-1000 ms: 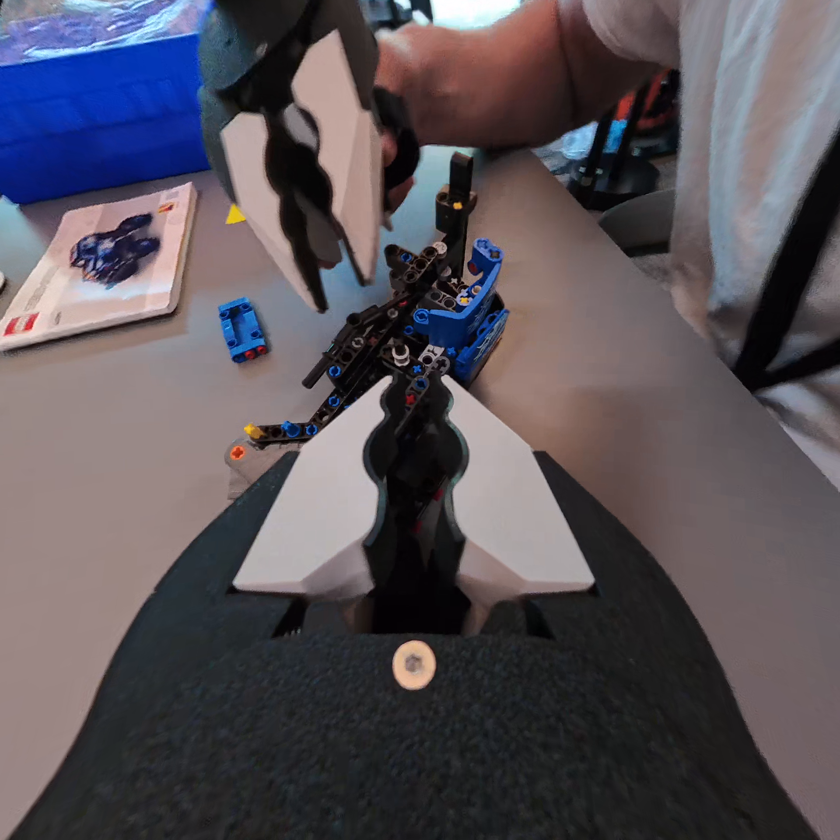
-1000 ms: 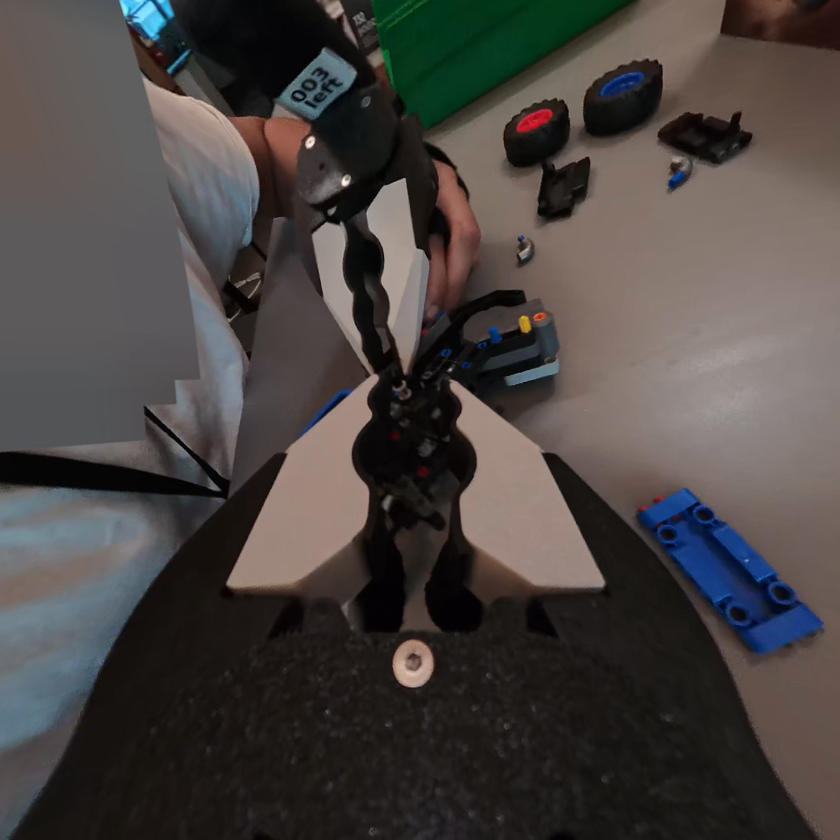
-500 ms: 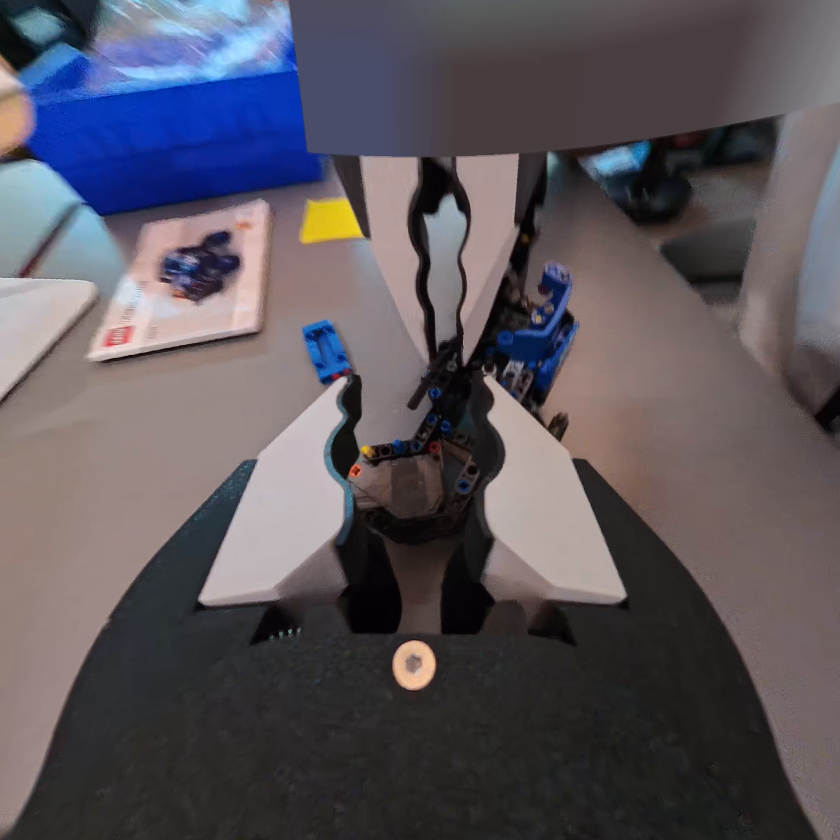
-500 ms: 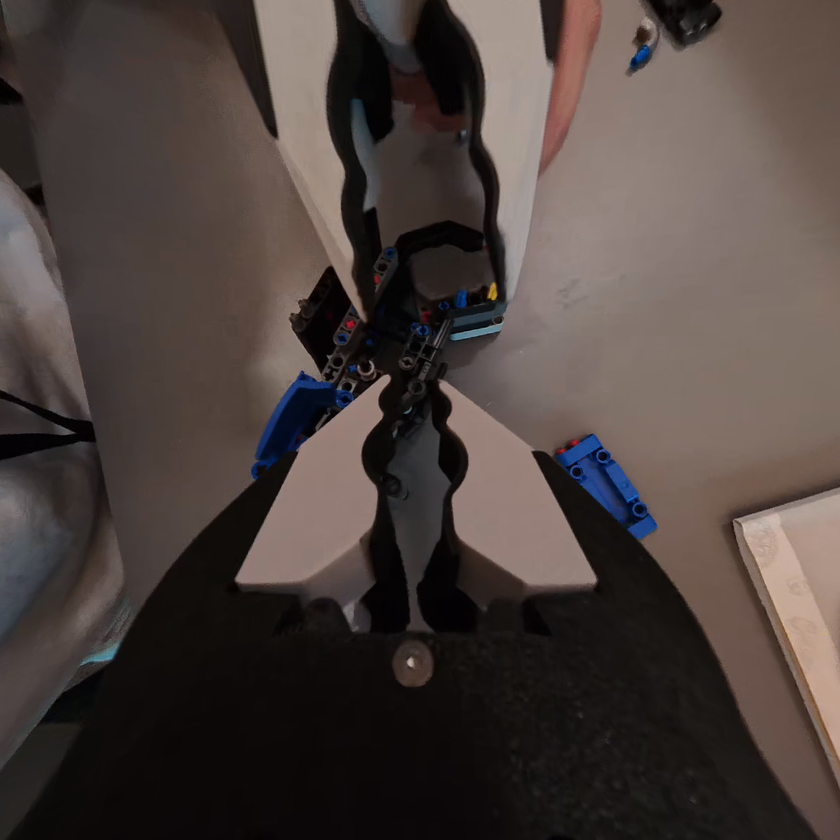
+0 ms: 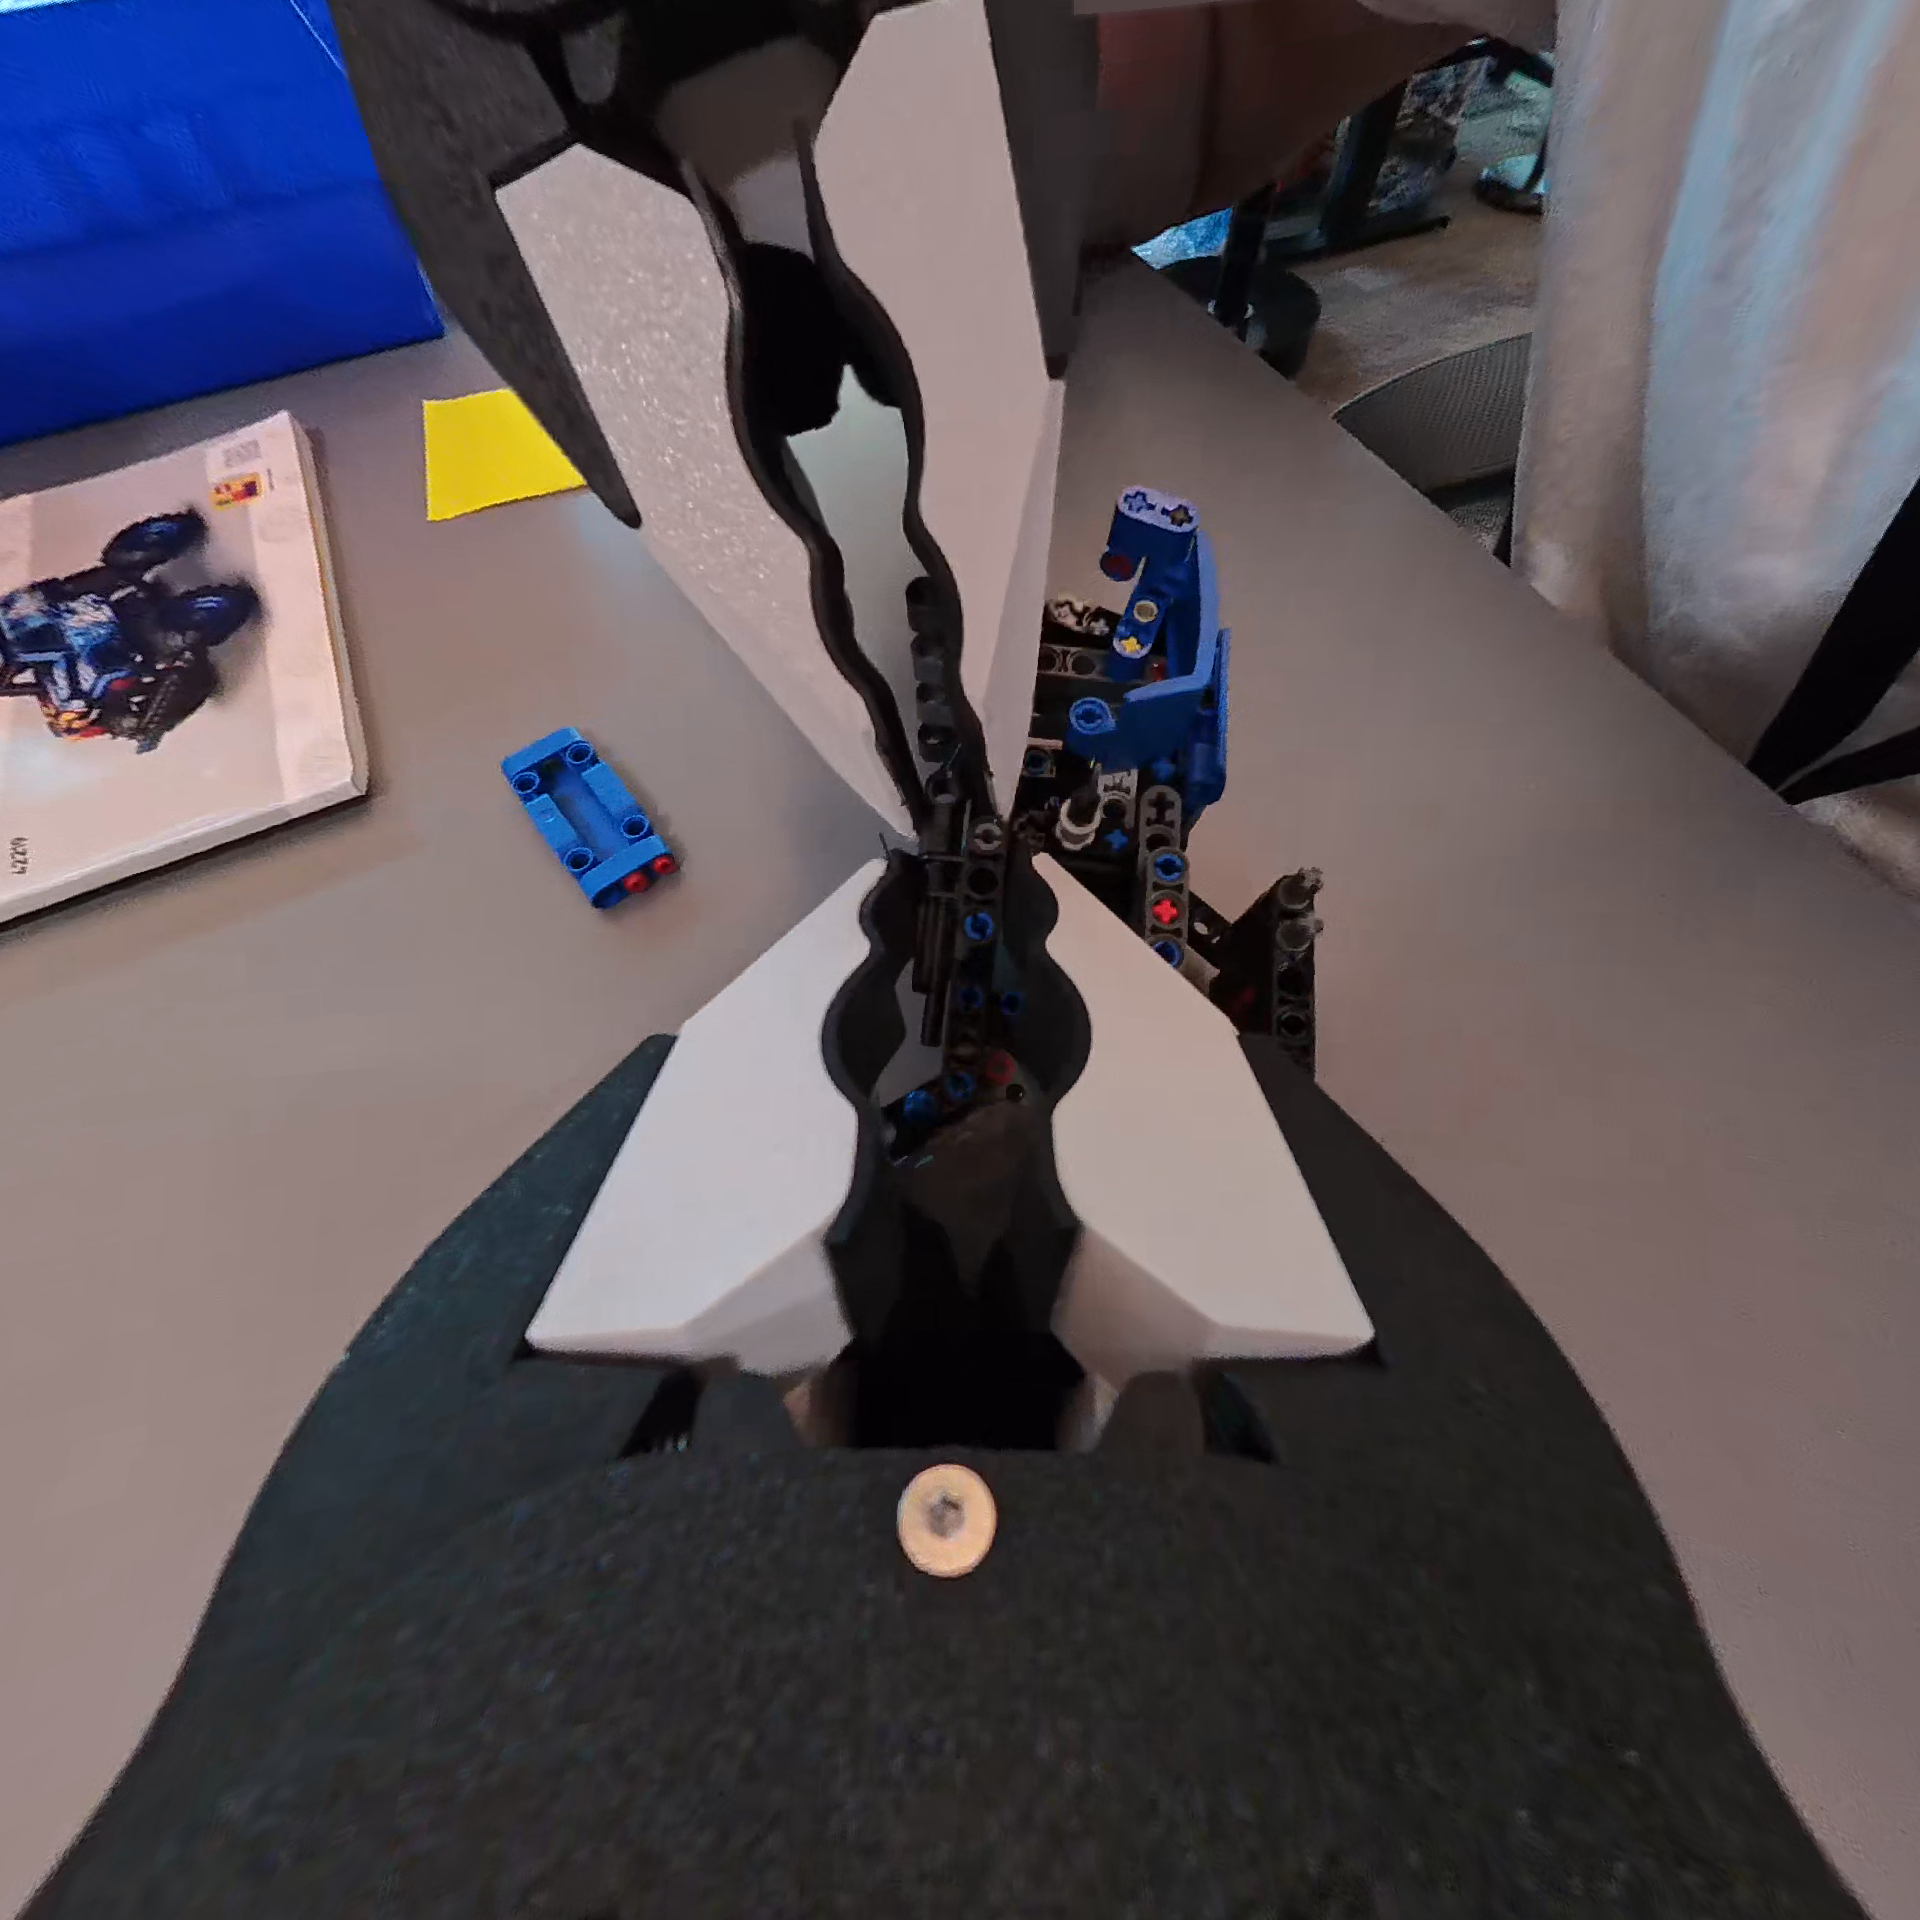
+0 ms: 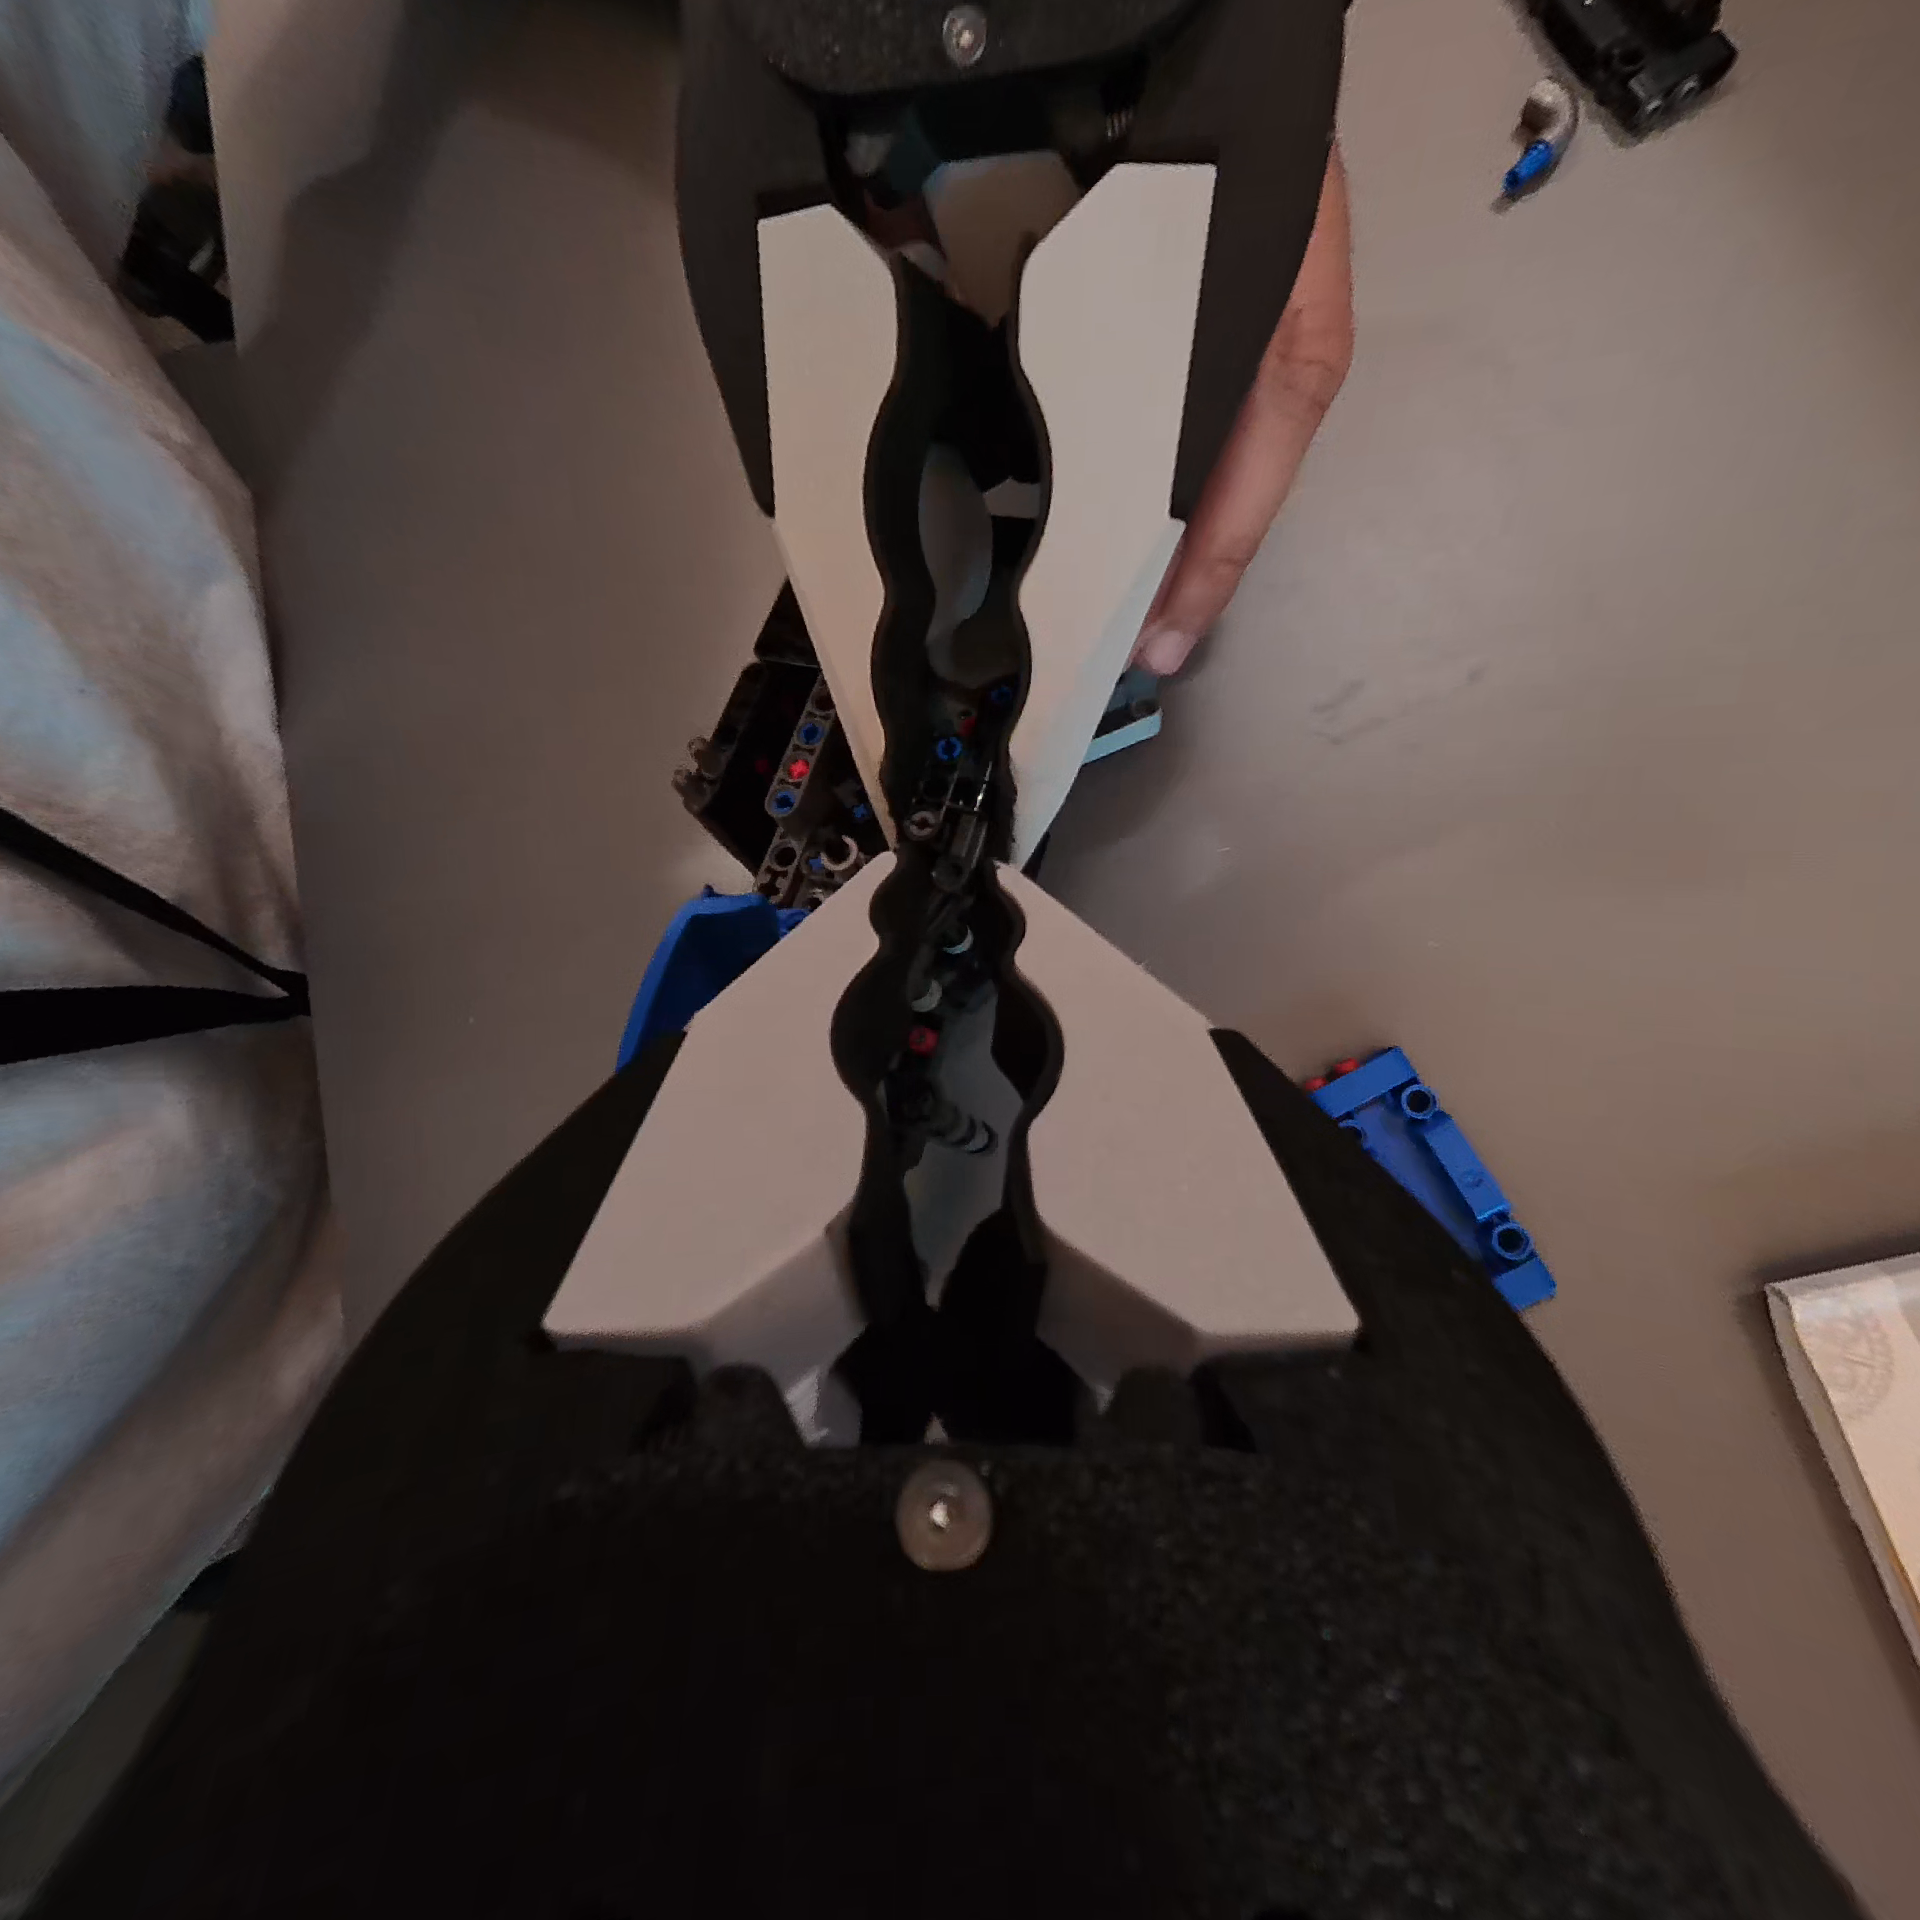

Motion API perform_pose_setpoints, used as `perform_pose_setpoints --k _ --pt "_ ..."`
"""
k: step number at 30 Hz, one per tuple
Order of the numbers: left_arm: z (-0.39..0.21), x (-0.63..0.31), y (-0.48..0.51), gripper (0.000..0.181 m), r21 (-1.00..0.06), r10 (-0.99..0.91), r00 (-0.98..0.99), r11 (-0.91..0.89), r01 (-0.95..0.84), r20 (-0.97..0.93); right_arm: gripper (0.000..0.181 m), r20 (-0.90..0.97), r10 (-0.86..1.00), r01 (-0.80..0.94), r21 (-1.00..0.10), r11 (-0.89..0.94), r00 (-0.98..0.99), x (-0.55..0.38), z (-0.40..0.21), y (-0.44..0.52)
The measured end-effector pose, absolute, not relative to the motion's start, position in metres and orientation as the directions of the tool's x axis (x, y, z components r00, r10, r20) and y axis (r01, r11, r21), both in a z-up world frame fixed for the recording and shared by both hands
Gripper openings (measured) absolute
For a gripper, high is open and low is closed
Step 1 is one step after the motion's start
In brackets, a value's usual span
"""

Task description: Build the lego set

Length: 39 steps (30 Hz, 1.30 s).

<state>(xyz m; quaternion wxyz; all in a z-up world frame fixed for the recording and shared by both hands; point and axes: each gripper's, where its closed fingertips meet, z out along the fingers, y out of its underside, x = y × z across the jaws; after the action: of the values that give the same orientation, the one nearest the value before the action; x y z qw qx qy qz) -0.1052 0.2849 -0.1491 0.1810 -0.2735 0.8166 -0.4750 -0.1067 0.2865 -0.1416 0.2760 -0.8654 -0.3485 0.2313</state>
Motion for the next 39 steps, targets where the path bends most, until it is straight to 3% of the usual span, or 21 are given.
perform_pose_setpoints --k 10,23,27,29,39 --pt "-0.148 -0.104 0.28 0.016 -0.898 -0.607 -0.795 0.346 -0.272 0.007 0.008 -0.297 0.734 0.425 -0.659 -0.62 0.611 -0.101 -0.139 0.28" --pt "-0.148 -0.098 0.292 0.015 -0.898 -0.645 -0.764 0.34 -0.28 -0.006 0.0 -0.226 0.694 0.41 -0.668 -0.621 0.683 -0.073 -0.138 0.289" --pt "-0.148 -0.092 0.294 0.016 -0.899 -0.678 -0.735 0.331 -0.287 -0.015 0.019 -0.307 0.689 0.346 -0.689 -0.637 0.657 -0.067 -0.128 0.296" --pt "-0.147 -0.088 0.295 0.015 -0.902 -0.703 -0.71 0.329 -0.279 -0.037 0.027 -0.223 0.704 0.401 -0.69 -0.603 0.674 -0.06 -0.126 0.3" --pt "-0.146 -0.081 0.294 0.016 -0.903 -0.748 -0.656 0.344 -0.258 -0.098 0.011 0.083 0.752 0.693 -0.465 -0.551 0.654 -0.064 -0.118 0.297"
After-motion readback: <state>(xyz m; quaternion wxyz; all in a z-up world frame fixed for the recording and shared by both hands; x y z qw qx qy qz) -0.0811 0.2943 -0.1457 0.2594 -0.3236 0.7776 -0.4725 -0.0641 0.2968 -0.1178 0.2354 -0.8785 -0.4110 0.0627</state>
